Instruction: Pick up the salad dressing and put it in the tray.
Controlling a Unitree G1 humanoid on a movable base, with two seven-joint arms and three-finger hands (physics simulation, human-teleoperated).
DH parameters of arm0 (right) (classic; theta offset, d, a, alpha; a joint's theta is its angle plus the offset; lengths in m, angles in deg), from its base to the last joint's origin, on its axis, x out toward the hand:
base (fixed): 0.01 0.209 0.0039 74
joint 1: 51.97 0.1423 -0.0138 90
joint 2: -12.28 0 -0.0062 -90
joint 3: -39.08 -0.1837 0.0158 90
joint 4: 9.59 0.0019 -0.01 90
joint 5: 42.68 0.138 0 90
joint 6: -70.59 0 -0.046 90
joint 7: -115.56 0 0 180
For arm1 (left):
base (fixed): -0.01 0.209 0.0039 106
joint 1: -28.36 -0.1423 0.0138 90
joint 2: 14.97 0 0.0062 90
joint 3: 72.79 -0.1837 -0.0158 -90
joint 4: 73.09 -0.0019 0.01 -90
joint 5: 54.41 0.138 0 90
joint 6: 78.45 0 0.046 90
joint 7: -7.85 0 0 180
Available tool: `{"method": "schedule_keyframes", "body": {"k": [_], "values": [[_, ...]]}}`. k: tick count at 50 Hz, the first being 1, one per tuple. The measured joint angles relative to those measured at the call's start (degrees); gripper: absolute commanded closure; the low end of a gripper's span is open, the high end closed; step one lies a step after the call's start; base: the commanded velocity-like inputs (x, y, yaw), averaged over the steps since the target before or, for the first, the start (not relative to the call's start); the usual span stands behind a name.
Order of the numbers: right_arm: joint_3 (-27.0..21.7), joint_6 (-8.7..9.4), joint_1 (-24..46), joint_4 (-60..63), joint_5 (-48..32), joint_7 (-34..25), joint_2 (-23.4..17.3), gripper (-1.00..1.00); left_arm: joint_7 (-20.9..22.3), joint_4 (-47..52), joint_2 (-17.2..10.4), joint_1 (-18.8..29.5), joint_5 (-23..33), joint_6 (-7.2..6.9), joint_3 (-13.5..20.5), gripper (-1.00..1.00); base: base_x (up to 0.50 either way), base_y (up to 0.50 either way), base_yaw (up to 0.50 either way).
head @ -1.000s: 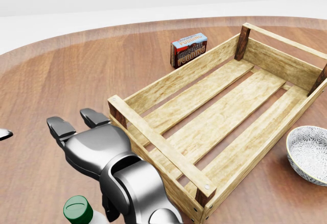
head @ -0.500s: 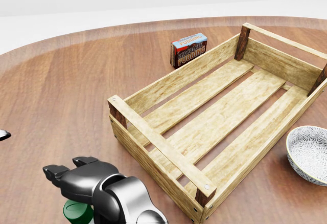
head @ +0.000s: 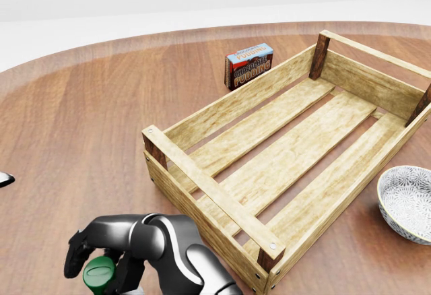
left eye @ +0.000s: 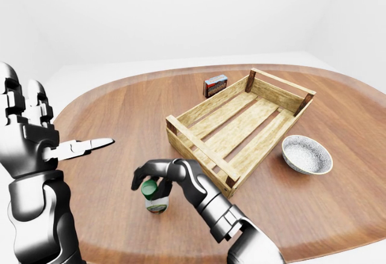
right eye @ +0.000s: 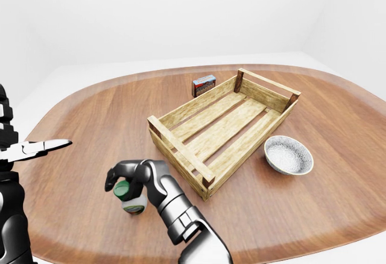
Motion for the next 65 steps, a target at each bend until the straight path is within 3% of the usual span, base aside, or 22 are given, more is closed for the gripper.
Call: {"method": "schedule_keyframes", "body": {"k": [17, 34, 44, 58, 65], "values": [[0.29, 0.01, 1.08, -2.71, 5.89, 0.0, 0.0, 1.0, 0.27, -0.04, 0.3, -0.24, 0.28, 0.0, -0.37, -1.0, 0.0, 0.0, 0.0], [-0.81, 0.0, 4.65, 5.95, 3.59, -0.01, 0.0, 1.0, 0.56, 0.27, 0.57, -0.43, 0.62, 0.0, -0.58, -1.0, 0.0, 0.0, 0.0], [-2.38, 0.0, 10.52, 13.31, 2.03, 0.0, 0.0, 1.0, 0.72, 0.34, 0.73, -0.5, 0.79, 0.0, -0.73, -1.0, 0.0, 0.0, 0.0], [-6.74, 0.0, 23.82, 18.14, 5.99, 0.0, -0.11, 1.0, 0.75, 0.24, 0.84, -0.46, 1.02, 0.0, -0.98, -1.0, 0.0, 0.0, 0.0], [-9.17, 0.01, 30.97, 17.75, 8.99, -0.01, -3.01, 1.0, 0.72, 0.28, 0.81, -0.4, 1.07, 0.0, -1.0, -1.0, 0.0, 0.0, 0.0]]}}
